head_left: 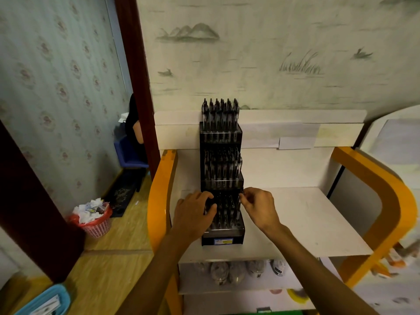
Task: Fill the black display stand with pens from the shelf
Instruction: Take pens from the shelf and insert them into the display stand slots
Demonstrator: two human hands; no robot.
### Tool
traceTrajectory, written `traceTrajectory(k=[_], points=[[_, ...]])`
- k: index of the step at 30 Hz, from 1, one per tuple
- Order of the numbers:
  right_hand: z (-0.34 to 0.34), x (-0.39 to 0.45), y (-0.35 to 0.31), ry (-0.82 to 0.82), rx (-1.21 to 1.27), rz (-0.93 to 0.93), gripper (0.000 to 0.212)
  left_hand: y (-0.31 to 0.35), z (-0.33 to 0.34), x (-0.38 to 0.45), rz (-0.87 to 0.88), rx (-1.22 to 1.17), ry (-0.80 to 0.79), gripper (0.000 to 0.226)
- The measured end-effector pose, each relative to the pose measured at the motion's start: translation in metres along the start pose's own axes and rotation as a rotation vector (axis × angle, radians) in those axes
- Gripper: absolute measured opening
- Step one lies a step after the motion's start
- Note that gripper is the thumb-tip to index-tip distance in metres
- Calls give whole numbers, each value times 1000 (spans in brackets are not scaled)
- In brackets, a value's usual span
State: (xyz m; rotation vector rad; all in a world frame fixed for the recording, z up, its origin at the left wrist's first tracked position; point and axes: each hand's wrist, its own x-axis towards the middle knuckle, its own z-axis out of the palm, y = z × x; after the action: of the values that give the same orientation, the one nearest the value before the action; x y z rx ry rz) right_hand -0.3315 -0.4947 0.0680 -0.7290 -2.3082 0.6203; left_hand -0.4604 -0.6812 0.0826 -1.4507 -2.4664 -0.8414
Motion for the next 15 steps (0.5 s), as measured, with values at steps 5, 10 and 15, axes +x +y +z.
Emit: traceTrajectory(k=[5, 10, 15], points=[[2, 1, 3, -37, -45, 16, 25, 2, -5, 4, -9, -8, -10, 31], [9, -8, 7, -131, -105, 73, 24, 7, -4, 8, -11, -21, -7, 29], [18, -19, 13, -244, -153, 128, 23, 15, 1, 14, -28, -19, -28, 25]])
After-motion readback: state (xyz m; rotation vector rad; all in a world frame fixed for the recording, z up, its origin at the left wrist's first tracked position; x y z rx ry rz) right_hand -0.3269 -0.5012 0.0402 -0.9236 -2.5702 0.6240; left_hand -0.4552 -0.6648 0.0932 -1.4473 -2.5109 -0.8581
